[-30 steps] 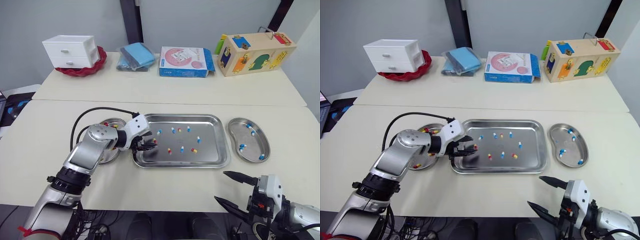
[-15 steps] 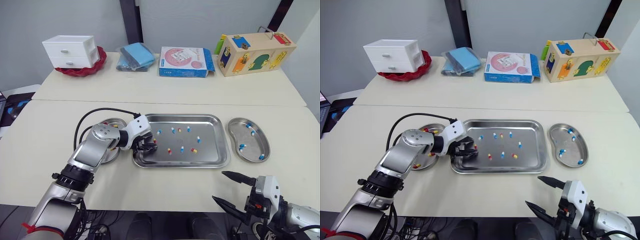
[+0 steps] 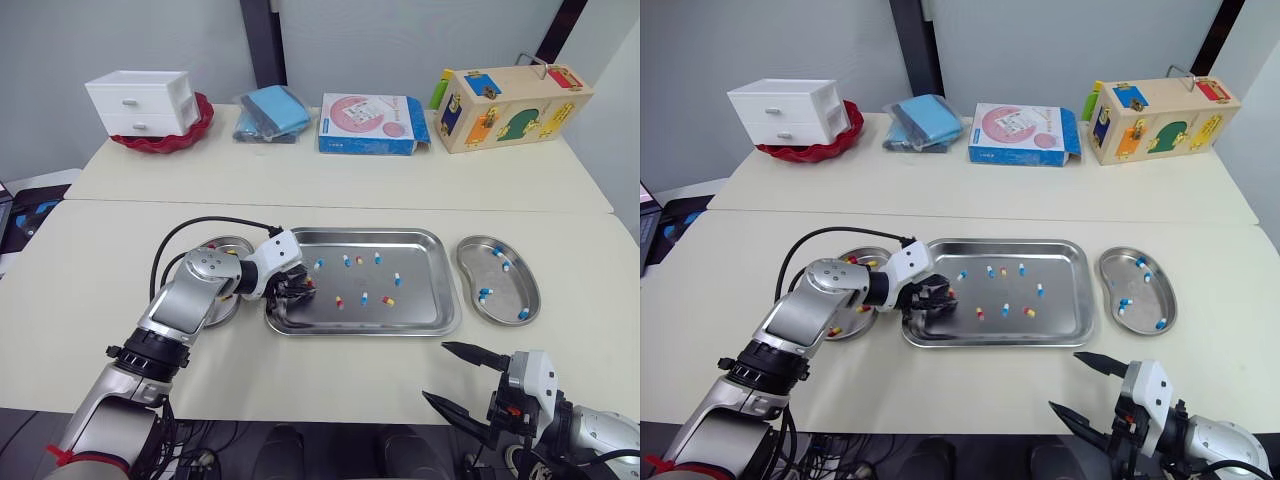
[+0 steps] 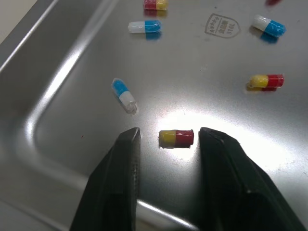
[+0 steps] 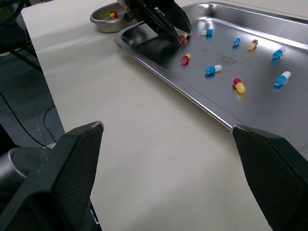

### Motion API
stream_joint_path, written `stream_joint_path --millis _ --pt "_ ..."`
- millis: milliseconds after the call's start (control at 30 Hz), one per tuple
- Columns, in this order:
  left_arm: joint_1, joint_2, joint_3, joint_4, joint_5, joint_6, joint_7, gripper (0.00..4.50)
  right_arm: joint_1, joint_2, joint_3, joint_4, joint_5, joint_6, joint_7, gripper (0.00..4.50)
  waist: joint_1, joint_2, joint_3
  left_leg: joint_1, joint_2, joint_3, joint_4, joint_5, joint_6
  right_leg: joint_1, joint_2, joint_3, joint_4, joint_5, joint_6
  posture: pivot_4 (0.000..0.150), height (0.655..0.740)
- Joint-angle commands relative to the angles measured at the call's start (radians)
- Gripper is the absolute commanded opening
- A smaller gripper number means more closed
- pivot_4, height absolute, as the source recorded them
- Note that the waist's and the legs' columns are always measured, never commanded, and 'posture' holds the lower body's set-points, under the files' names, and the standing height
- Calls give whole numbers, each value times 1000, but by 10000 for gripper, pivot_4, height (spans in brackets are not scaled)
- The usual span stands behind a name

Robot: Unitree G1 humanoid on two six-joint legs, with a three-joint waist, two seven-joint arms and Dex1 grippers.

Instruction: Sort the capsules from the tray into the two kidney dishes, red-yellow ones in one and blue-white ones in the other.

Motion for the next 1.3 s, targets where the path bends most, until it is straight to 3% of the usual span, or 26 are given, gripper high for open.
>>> stream_joint_path --millis 33,100,433,633,933,1133,1300 --pt "-4 0 -15 0 17 -4 -5 7761 4 4 2 -24 1 -19 -3 45000 0 0 0 0 0 0 0 0 0 0 0 0 0 0 0 1500 7400" --pt "-3 2 -18 -1 18 -2 -9 3901 4 5 2 -24 1 -18 -3 45000 0 0 0 0 0 0 0 0 0 0 0 0 0 0 0 1500 7400" --pt "-4 11 -6 2 18 -6 -23 3901 9 6 6 -26 -3 -20 -4 45000 0 0 0 0 0 0 0 0 0 0 0 0 0 0 0 1500 7400" --pt "8 47 52 -88 -66 31 -86 3901 11 -3 10 -26 1 -28 18 45000 -1 0 0 0 0 0 0 0 0 0 0 0 0 0 0 1500 7400" --pt "119 254 224 -254 -193 127 -155 3901 14 -70 14 -35 -3 -66 96 45000 -1 0 0 0 0 0 -1 0 0 0 0 0 0 0 0 1500 7400" --pt "225 373 350 -205 -202 103 -136 3901 -29 -97 5 -11 13 -67 122 45000 0 0 0 0 1 0 -1 0 0 -1 0 0 0 0 0 1500 7400" --pt "251 400 388 -128 -184 50 -105 3901 -62 -102 6 2 23 -52 132 45000 3 0 0 0 1 0 -1 0 0 -1 0 0 0 0 0 1500 7400"
